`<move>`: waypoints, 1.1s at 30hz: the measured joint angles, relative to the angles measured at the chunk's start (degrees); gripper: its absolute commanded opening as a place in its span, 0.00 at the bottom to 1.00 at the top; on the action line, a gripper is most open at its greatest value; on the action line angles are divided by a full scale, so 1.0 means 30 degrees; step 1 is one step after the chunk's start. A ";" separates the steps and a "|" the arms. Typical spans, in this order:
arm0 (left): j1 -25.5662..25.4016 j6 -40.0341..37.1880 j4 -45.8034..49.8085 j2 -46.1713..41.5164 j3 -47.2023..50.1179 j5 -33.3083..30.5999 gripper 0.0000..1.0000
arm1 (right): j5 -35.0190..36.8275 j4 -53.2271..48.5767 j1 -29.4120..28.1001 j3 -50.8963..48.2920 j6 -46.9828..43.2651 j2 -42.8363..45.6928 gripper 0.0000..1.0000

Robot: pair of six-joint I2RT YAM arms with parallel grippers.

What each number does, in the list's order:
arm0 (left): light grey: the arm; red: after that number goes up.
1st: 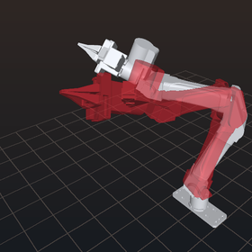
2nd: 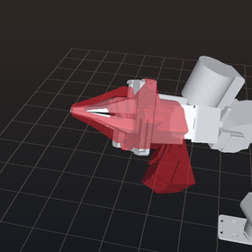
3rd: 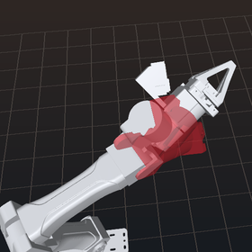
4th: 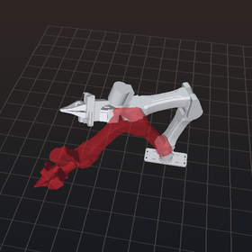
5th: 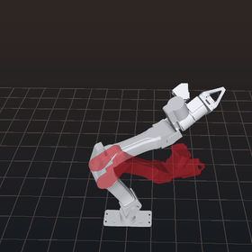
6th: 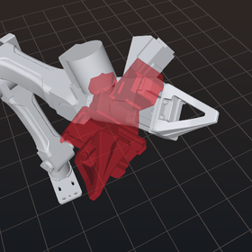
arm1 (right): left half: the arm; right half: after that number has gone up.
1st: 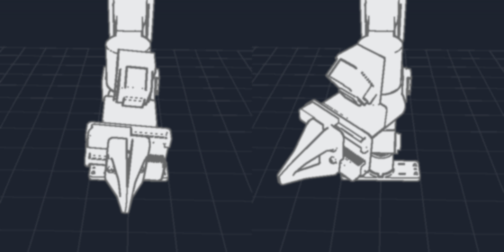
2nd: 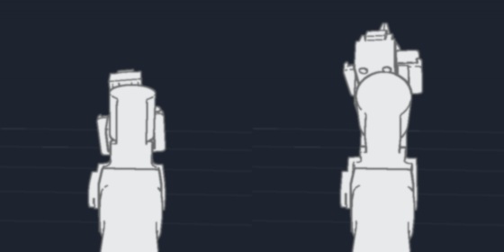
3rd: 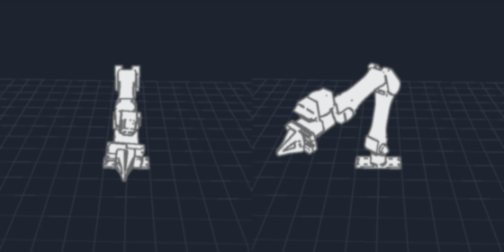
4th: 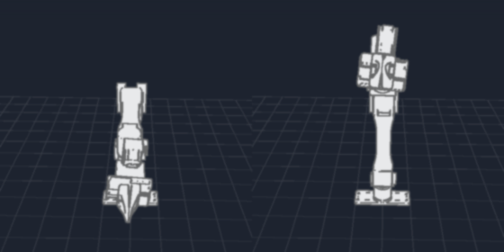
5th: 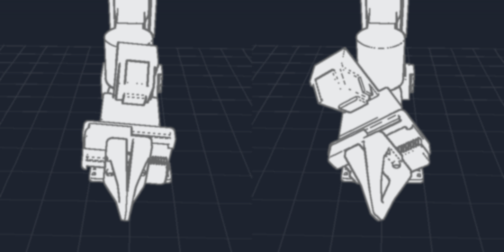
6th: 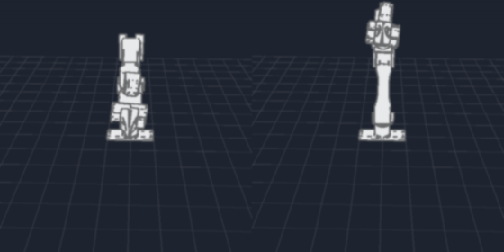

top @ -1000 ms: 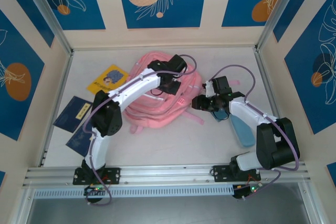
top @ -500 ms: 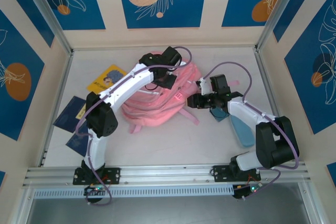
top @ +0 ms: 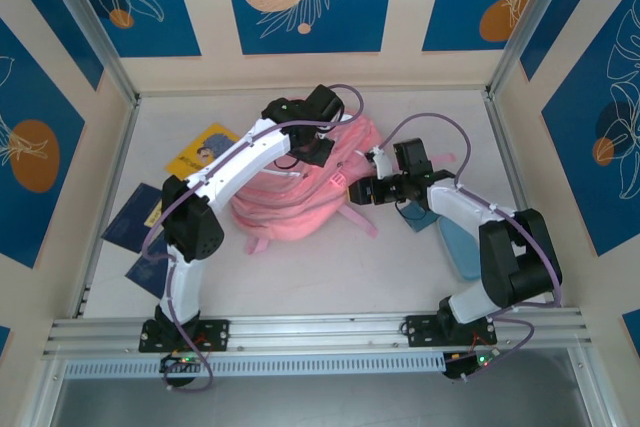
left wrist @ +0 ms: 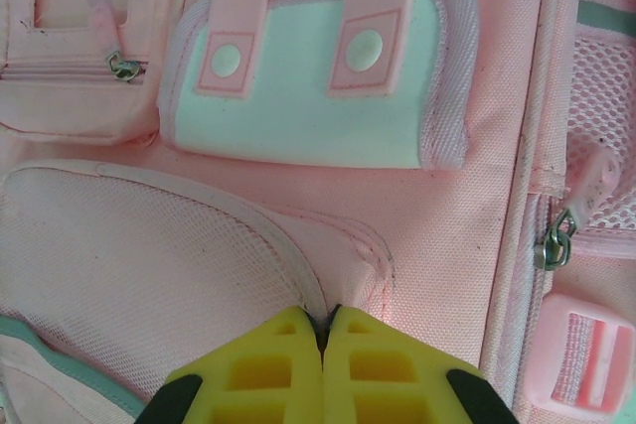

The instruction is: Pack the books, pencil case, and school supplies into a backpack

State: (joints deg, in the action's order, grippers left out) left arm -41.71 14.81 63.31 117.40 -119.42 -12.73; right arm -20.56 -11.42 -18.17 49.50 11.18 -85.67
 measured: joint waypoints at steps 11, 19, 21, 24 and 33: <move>0.0262 0.0000 0.0073 0.0000 0.0000 0.0000 0.00 | -0.0175 0.0102 -0.0685 0.0233 -0.1785 -0.0386 0.26; 0.0284 0.0000 0.0080 0.0000 0.0000 0.0000 0.00 | 0.1100 0.0350 -0.1348 -0.0109 -0.1974 -0.0277 0.10; 0.0299 0.0007 0.0080 0.0000 0.0000 0.0007 0.00 | 0.1428 0.0546 -0.1537 -0.0379 -0.1953 -0.0102 0.14; 0.0321 0.0007 0.0073 -0.0007 -0.0007 0.0044 0.00 | 0.1792 0.0962 -0.1661 -0.0823 -0.1814 0.0372 0.23; 0.0444 0.0080 -0.0007 -0.0007 -0.0095 0.0321 0.00 | 0.1851 0.1894 -0.1734 -0.1166 -0.1632 0.0692 0.23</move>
State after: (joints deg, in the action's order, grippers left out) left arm -40.38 15.05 63.29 117.38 -119.70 -11.77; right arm -15.00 -5.74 -23.38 46.00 6.28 -83.59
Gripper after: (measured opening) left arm 0.039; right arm 0.242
